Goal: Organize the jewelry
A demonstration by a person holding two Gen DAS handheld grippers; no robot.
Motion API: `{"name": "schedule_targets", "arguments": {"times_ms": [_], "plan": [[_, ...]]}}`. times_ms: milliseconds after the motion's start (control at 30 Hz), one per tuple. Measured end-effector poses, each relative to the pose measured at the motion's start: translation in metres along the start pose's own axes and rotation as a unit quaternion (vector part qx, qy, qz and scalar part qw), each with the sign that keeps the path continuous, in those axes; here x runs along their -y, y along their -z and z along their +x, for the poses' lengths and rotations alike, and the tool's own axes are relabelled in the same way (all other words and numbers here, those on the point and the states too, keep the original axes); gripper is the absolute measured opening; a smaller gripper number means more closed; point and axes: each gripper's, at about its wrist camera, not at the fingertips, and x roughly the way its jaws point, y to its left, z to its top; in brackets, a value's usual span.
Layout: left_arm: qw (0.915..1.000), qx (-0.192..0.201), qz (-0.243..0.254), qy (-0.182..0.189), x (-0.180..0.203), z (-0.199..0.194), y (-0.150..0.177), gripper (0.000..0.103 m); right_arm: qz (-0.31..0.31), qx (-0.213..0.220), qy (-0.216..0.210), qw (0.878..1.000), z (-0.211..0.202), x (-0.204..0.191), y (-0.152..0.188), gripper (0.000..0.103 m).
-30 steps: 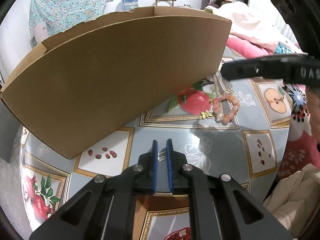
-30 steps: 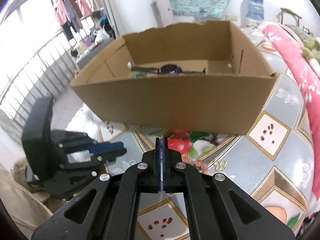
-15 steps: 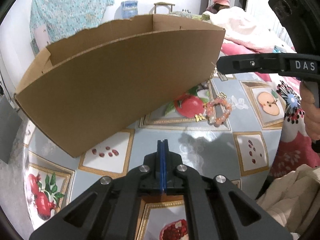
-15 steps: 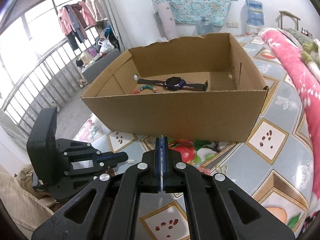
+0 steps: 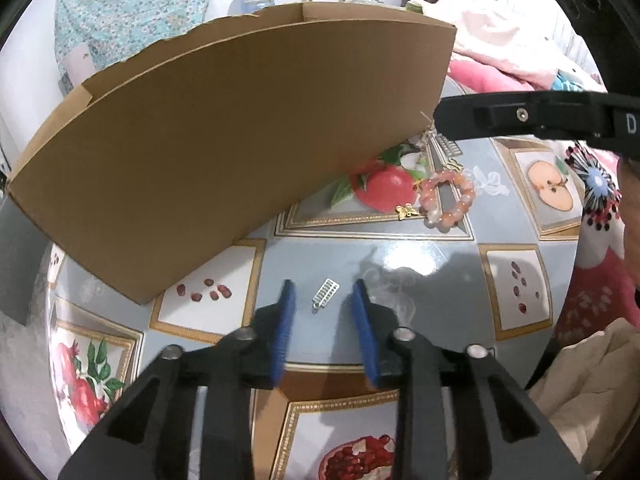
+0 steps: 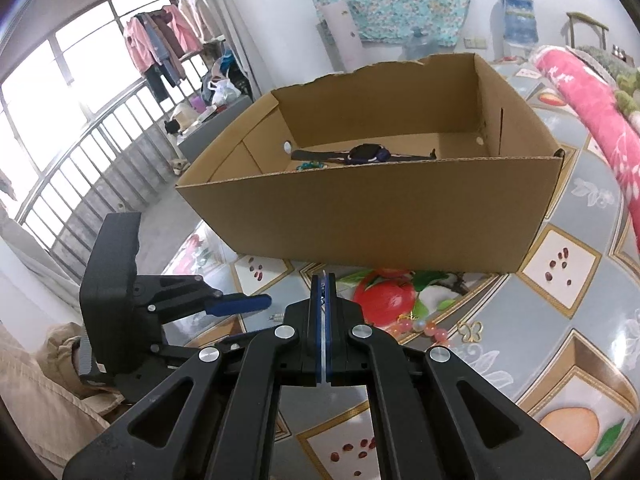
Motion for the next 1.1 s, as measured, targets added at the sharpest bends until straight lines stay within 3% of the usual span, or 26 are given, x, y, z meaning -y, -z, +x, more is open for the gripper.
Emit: {"name": "schedule_targets", "arguments": {"times_ms": [133, 367, 467, 767, 933, 1100], "plan": [[0.9998, -0.009, 0.017, 0.008, 0.003, 0.004, -0.005, 0.012, 0.005, 0.000, -0.005, 1.000, 0.001, 0.004, 0.001, 0.000], [0.9981, -0.037, 0.036, 0.034, -0.001, 0.009, -0.015, 0.011, 0.008, 0.001, -0.013, 1.000, 0.002, 0.009, 0.000, 0.000], [0.9974, -0.040, 0.054, 0.026, 0.001, 0.012, -0.022, 0.004, 0.008, 0.004, -0.013, 1.000, 0.001, 0.011, 0.000, 0.000], [0.9976, -0.033, 0.054, 0.027, 0.010, 0.012, -0.021, 0.004, 0.009, 0.014, -0.010, 1.000, -0.006, 0.011, 0.000, 0.000], [0.9989, -0.001, 0.035, 0.032, 0.003, -0.019, -0.025, 0.004, -0.001, 0.030, -0.017, 0.999, -0.017, 0.006, -0.008, 0.000], [0.9953, 0.080, 0.026, 0.048, 0.002, -0.075, -0.058, 0.004, -0.030, 0.077, -0.032, 0.996, -0.044, -0.002, -0.037, 0.000]]}}
